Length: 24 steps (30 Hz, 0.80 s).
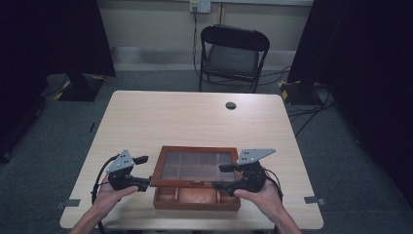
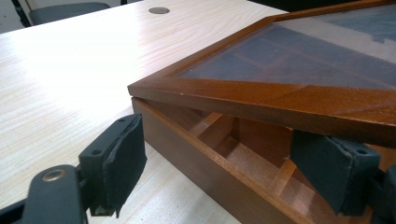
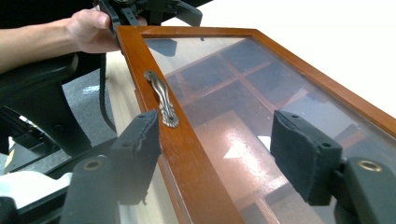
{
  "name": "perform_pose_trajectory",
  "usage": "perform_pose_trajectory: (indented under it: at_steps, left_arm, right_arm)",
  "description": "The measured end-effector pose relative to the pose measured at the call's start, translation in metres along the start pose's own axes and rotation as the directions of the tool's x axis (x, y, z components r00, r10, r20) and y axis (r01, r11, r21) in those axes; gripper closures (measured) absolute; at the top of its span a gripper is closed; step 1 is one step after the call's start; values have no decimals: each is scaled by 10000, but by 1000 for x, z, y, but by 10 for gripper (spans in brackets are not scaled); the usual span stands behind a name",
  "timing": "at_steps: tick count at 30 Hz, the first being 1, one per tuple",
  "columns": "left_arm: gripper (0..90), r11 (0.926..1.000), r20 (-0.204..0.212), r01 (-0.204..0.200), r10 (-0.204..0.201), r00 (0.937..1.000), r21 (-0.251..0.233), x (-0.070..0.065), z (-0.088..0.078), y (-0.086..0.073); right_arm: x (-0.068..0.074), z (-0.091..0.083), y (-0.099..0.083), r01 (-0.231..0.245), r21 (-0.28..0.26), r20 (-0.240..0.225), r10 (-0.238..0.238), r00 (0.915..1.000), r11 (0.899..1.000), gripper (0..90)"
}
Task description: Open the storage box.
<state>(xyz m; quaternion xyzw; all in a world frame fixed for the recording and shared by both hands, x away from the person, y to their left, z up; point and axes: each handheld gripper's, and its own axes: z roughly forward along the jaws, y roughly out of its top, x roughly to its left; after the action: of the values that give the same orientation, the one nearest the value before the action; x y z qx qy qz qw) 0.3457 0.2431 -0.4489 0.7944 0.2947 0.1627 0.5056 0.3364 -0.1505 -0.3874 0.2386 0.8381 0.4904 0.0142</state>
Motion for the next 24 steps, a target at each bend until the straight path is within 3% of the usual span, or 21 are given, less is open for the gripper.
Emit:
perform_pose_trajectory:
  at_steps: [15, 24]
  left_arm:
    - [189, 9992, 116, -53, 58, 9999, -399, -3, 0, 11]
    - [204, 9990, 199, -90, 99, 9998, -442, -5, 1, 15]
  right_arm:
    - [-6, -13, -14, -75, -287, 457, 88, 9989, 9996, 230]
    - [-5, -16, -16, 214, -567, 678, -175, 9975, 9982, 224]
